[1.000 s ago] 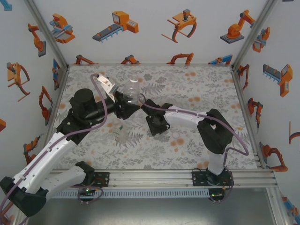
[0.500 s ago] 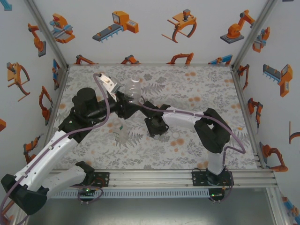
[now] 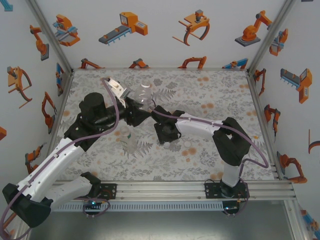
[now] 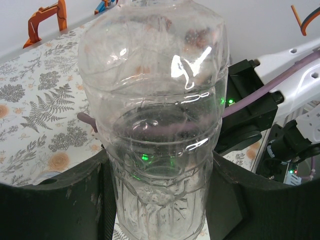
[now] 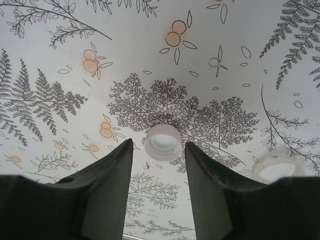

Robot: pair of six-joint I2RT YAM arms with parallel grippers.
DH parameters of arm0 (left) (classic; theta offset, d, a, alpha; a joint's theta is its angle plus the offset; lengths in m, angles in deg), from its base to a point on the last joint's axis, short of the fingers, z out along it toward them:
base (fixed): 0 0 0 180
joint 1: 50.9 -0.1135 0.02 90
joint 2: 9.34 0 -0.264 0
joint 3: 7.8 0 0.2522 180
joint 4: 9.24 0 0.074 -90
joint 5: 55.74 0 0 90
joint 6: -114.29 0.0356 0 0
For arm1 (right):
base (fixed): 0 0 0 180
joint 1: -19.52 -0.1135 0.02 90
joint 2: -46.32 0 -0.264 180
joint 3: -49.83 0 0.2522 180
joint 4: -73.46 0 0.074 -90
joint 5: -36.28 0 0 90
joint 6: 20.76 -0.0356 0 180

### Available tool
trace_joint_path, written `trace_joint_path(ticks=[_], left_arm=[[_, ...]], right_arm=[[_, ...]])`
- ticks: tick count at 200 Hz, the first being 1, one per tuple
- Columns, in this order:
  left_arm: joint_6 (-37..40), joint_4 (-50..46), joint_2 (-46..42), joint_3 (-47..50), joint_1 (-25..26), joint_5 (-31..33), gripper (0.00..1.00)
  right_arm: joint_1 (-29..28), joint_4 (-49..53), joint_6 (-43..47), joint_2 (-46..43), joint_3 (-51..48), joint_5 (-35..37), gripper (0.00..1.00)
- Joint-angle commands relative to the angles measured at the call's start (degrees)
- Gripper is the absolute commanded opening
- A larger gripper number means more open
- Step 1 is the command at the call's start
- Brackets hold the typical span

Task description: Screw on the bottle caps

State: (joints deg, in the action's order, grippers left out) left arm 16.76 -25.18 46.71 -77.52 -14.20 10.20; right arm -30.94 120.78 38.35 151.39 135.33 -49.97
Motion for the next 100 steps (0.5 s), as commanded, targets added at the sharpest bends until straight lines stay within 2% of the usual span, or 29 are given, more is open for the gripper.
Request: trace_joint_path(ticks=[1, 100], left_arm=[[-1.0, 2.0, 0.1, -0.8, 0.0, -1.3, 0.06], [-1.4, 2.4, 0.3, -0.5, 0.0, -1.3, 0.06]], right_arm=[[-0.3, -0.7, -1.4, -1.8, -0.4, -0.4, 0.45], [-0.2, -0.8, -1.9, -1.2, -1.3, -0.3, 0.46]])
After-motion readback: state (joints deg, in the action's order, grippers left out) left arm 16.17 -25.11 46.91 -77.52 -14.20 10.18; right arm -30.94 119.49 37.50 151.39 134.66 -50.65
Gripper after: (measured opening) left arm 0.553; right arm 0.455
